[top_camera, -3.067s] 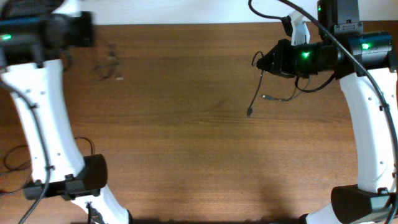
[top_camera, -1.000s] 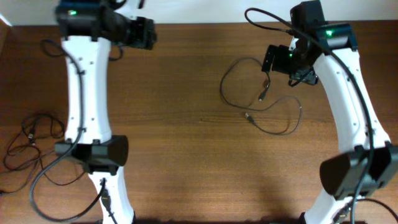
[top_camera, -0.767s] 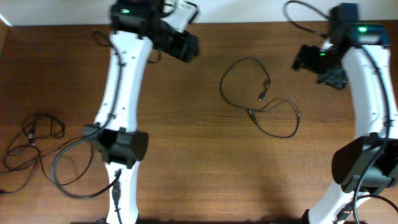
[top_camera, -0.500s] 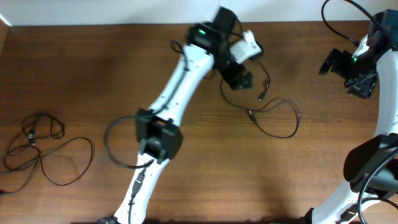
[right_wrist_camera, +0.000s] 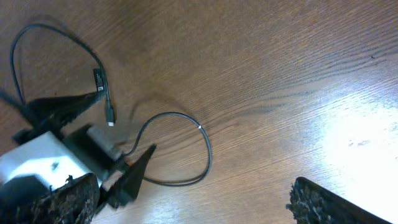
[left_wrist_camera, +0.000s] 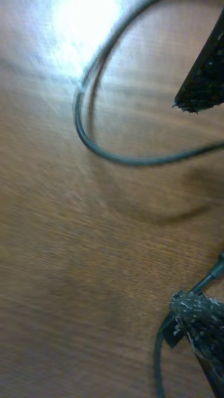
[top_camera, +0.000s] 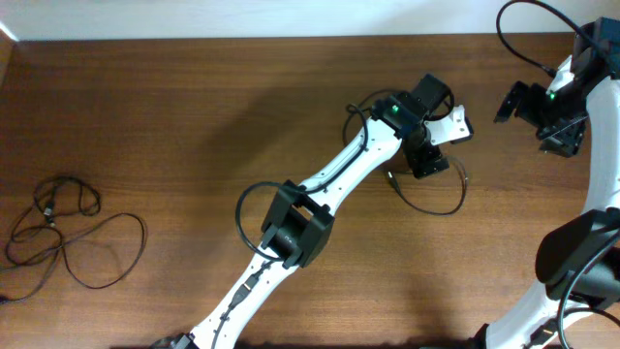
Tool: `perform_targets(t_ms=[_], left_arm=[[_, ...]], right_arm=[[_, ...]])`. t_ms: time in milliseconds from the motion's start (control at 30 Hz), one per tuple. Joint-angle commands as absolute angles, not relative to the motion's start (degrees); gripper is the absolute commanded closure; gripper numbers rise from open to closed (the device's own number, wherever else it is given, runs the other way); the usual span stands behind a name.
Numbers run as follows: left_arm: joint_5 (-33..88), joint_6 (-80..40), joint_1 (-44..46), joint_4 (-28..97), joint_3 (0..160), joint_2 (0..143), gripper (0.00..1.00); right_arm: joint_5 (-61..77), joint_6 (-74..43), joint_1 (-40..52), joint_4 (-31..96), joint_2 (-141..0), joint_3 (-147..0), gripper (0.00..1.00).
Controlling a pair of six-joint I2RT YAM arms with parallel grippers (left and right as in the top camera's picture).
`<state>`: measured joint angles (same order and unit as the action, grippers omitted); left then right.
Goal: Untangle cables
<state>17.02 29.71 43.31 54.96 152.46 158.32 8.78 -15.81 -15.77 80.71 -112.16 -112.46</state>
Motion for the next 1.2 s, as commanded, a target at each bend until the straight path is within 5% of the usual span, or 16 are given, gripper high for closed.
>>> perform_targets(t_ms=[0,167,400,500,1067,1100,1167], left_arm=[[10.39,29.39,42.81,54.70,152.62,160.75,0.05],[8.73,29.21,42.65,54.76,151.65,161.58,0.10],[8.49,29.21,42.61,58.02,149.60,161.58,0.60],[7.51,29.21,42.54,59.96,149.60,161.58,0.69],[5.93,22.59,38.17,67.55,153.86,149.51,0.83],[5.96,21.87,37.63,68.25,153.86,148.29,0.82],[6.20,21.89,36.82,67.81,153.80,148.18,0.60]], right_arm=[[9.30,-14.76,-15.77,81.08,-110.63,-112.71,0.01],[9.30,-14.76,-15.77,81.38,-110.63,-112.71,0.01],[9.28,-14.74,-15.77,81.45,-110.63,-112.71,0.00],[9.26,-14.74,-15.77,81.43,-110.63,-112.71,0.01],[9.26,-14.76,-15.77,81.47,-110.63,-112.71,0.01],[9.26,-14.76,-15.77,81.49,-110.63,-112.71,0.01],[9.28,-14.76,-15.77,81.49,-110.63,-112.71,0.01]])
